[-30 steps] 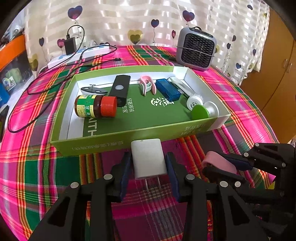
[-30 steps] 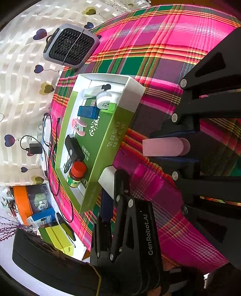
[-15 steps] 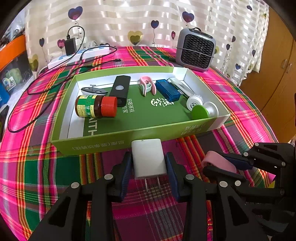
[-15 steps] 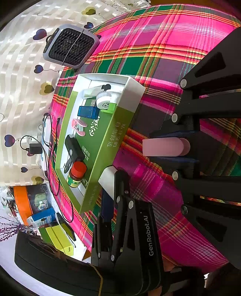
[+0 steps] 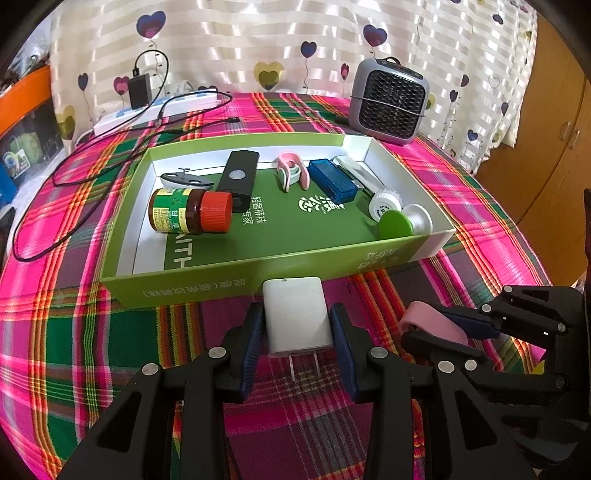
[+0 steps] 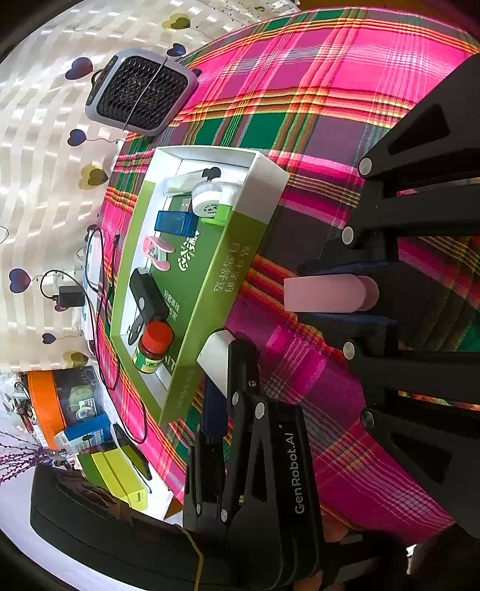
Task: Organize rigid objects
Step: 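Carry the white charger with left tool while right tool carries the pink clip into the box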
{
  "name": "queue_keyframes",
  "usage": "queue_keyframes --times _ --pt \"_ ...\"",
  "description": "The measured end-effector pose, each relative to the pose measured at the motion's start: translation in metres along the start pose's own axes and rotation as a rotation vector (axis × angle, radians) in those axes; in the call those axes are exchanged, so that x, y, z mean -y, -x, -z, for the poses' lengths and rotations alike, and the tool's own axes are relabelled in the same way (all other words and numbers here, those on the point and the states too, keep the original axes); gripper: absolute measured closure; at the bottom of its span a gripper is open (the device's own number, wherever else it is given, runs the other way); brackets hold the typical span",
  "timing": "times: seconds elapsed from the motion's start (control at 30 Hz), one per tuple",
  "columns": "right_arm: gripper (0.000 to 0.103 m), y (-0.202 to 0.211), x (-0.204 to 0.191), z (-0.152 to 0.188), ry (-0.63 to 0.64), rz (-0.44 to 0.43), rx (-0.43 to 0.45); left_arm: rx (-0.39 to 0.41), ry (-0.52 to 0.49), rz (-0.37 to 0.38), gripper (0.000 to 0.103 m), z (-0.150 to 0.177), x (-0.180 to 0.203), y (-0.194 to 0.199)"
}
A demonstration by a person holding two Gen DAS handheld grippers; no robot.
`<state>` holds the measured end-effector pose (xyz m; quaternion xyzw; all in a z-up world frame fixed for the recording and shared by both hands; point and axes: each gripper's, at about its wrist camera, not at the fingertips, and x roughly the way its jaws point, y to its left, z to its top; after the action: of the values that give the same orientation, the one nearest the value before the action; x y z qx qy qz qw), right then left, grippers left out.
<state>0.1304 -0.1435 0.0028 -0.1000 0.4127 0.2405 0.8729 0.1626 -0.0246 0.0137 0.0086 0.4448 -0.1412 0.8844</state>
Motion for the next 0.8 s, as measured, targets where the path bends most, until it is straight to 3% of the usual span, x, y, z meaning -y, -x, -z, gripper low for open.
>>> queue_keyframes --times 0.8 --pt "0.085 0.019 -0.002 -0.008 -0.044 -0.011 0.052 0.061 -0.033 0.01 0.068 0.001 0.007 0.028"
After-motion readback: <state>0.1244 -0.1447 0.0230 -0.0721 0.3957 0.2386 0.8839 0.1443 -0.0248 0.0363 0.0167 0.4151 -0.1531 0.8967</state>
